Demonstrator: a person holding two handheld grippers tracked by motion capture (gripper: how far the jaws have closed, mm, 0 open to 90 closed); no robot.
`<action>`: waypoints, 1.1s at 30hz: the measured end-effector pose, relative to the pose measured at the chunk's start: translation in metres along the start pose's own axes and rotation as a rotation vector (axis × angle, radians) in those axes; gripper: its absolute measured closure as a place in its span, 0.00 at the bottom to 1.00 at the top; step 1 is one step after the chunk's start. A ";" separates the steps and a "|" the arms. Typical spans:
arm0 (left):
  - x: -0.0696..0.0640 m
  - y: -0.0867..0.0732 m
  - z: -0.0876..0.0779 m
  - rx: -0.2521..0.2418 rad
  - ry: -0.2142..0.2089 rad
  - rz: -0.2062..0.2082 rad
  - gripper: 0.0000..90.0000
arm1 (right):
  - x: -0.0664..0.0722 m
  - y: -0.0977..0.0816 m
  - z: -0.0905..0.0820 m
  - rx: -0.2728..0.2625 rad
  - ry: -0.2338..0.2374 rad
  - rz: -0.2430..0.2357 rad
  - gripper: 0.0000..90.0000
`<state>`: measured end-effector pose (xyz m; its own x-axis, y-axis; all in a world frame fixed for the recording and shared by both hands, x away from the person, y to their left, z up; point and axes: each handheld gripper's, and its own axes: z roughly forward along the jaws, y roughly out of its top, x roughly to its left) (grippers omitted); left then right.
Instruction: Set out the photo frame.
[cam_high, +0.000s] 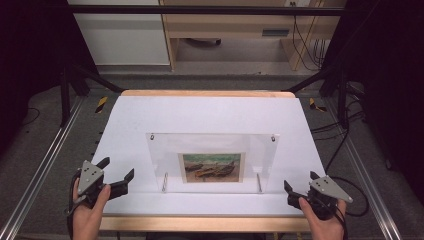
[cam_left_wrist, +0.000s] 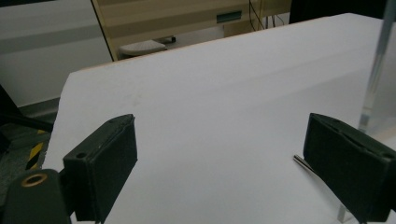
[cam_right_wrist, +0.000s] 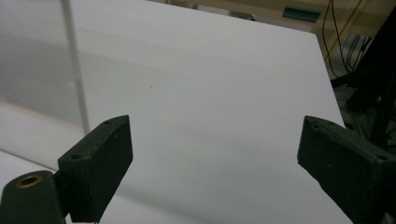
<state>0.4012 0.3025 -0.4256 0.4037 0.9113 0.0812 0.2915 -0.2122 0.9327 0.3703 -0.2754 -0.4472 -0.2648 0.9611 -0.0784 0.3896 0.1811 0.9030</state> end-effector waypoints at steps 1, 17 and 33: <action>0.001 0.000 0.003 0.009 -0.003 -0.002 0.10 | -0.003 0.001 0.003 0.015 -0.013 0.012 0.12; 0.018 -0.001 0.059 0.143 -0.050 -0.030 0.07 | -0.022 0.016 0.056 0.118 0.017 0.054 0.14; 0.030 -0.016 0.079 0.195 -0.139 -0.213 0.07 | -0.028 0.017 0.093 0.242 0.061 0.136 0.14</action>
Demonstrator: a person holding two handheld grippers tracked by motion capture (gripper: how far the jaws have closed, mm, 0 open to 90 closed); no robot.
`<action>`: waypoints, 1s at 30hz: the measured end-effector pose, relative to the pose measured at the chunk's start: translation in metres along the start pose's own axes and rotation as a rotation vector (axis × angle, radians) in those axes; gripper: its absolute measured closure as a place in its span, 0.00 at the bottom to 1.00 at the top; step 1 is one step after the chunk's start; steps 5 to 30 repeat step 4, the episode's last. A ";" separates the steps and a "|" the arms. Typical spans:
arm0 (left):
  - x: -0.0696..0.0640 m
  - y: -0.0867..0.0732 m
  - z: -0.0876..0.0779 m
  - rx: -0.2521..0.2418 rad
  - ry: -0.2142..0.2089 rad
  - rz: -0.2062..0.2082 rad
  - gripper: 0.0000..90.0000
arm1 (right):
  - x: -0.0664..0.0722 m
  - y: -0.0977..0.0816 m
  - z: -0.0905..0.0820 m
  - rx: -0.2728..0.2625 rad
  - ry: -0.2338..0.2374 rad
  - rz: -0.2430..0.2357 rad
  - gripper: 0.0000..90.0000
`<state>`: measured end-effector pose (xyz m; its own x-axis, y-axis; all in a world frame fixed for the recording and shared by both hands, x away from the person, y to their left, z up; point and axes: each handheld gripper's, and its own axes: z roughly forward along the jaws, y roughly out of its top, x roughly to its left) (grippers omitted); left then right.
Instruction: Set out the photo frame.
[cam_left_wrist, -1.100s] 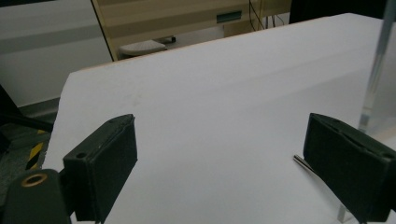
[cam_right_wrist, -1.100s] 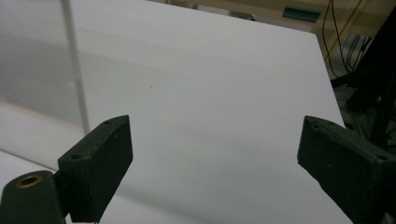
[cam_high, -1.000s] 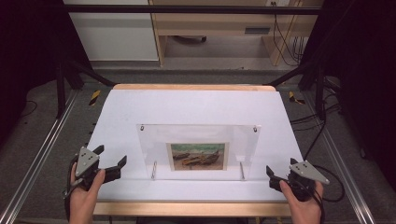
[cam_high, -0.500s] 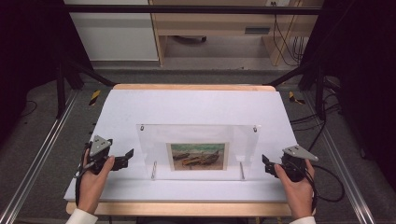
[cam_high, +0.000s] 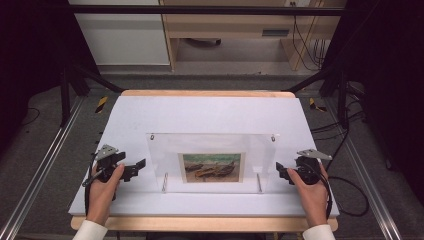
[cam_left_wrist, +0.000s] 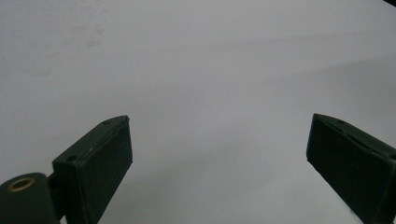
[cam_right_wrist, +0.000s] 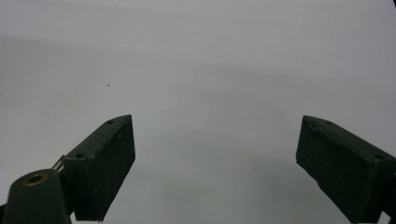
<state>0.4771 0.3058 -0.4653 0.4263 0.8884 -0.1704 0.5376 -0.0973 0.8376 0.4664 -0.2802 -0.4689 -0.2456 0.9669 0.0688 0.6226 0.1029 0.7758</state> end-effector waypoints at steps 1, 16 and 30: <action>0.000 -0.001 0.001 0.007 -0.001 -0.001 0.07 | 0.000 -0.001 0.000 0.004 -0.005 -0.002 0.14; -0.001 -0.004 0.002 0.024 -0.003 0.024 0.07 | -0.001 -0.004 -0.002 -0.005 0.002 -0.019 0.17; -0.001 -0.004 0.002 0.024 -0.003 0.024 0.07 | -0.001 -0.004 -0.002 -0.005 0.002 -0.019 0.17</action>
